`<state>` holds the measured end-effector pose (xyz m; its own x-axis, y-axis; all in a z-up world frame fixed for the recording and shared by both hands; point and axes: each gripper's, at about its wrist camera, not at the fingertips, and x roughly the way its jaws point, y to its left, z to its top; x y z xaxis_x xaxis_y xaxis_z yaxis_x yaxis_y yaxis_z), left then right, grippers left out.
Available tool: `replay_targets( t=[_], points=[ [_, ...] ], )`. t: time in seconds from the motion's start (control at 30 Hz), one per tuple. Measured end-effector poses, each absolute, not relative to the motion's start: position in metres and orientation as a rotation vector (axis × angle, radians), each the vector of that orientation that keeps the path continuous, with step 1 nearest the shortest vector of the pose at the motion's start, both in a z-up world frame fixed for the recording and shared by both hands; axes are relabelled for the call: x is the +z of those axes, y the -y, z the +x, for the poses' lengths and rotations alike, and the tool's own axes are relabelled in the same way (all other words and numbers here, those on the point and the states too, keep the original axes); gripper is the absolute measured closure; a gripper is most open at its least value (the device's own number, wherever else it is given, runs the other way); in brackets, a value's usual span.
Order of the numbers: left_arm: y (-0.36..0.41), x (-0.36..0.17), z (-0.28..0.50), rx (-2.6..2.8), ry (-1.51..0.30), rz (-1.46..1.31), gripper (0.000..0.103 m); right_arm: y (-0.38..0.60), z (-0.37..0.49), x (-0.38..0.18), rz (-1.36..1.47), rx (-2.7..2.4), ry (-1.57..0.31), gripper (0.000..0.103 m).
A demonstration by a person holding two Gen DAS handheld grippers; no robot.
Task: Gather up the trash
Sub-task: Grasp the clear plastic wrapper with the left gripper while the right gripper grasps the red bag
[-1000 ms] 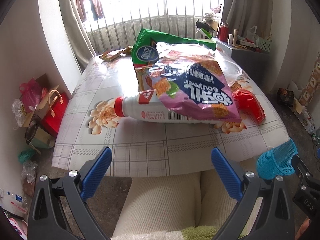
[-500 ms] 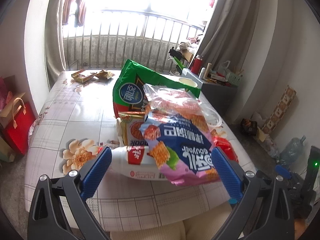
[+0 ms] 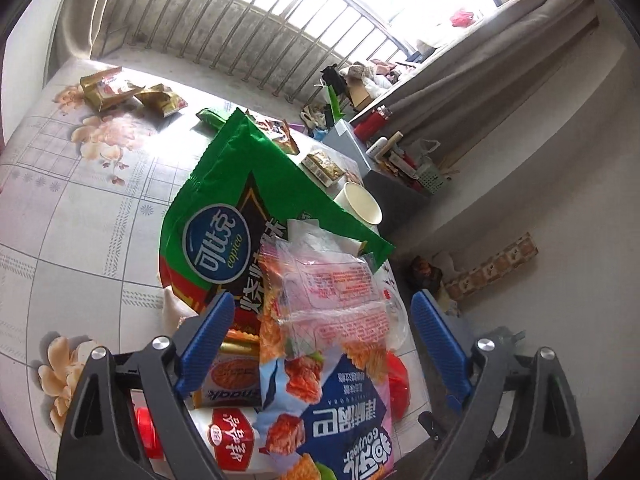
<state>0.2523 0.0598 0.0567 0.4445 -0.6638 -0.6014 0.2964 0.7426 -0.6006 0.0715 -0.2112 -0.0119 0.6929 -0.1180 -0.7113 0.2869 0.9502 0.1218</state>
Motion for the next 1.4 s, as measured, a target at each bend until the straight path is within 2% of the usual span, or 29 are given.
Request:
replay_targets(
  t=[0.07, 0.3, 0.47, 0.57, 0.63, 0.77, 1.1, 1.4],
  points=[
    [-0.061, 0.050, 0.268, -0.622, -0.984, -0.476, 0.027, 0.213, 0.076, -0.015, 0.242, -0.214, -0.789, 0.012],
    [-0.053, 0.033, 0.295, -0.622, -1.089, -0.499, 0.046, 0.218, 0.091, -0.028, 0.247, -0.186, -0.822, 0.016],
    [-0.051, 0.026, 0.302, -0.617, -1.119, -0.518, 0.073, 0.213, 0.097, -0.029, 0.208, -0.166, -0.818, 0.018],
    [-0.054, 0.022, 0.303, -0.616, -1.123, -0.533, 0.083, 0.209, 0.100, -0.031, 0.189, -0.158, -0.827, 0.024],
    [-0.057, 0.021, 0.303, -0.625, -1.112, -0.548, 0.085, 0.208, 0.102, -0.033, 0.186, -0.152, -0.839, 0.029],
    [-0.063, 0.025, 0.300, -0.652, -1.074, -0.582, 0.090, 0.208, 0.104, -0.038, 0.187, -0.154, -0.862, 0.045],
    [-0.072, 0.055, 0.287, -0.730, -0.924, -0.621, 0.092, 0.207, 0.098, -0.035, 0.181, -0.173, -0.847, 0.077],
    [-0.072, 0.093, 0.262, -0.790, -0.796, -0.609, 0.094, 0.218, 0.088, -0.021, 0.216, -0.206, -0.790, 0.085]
  ],
)
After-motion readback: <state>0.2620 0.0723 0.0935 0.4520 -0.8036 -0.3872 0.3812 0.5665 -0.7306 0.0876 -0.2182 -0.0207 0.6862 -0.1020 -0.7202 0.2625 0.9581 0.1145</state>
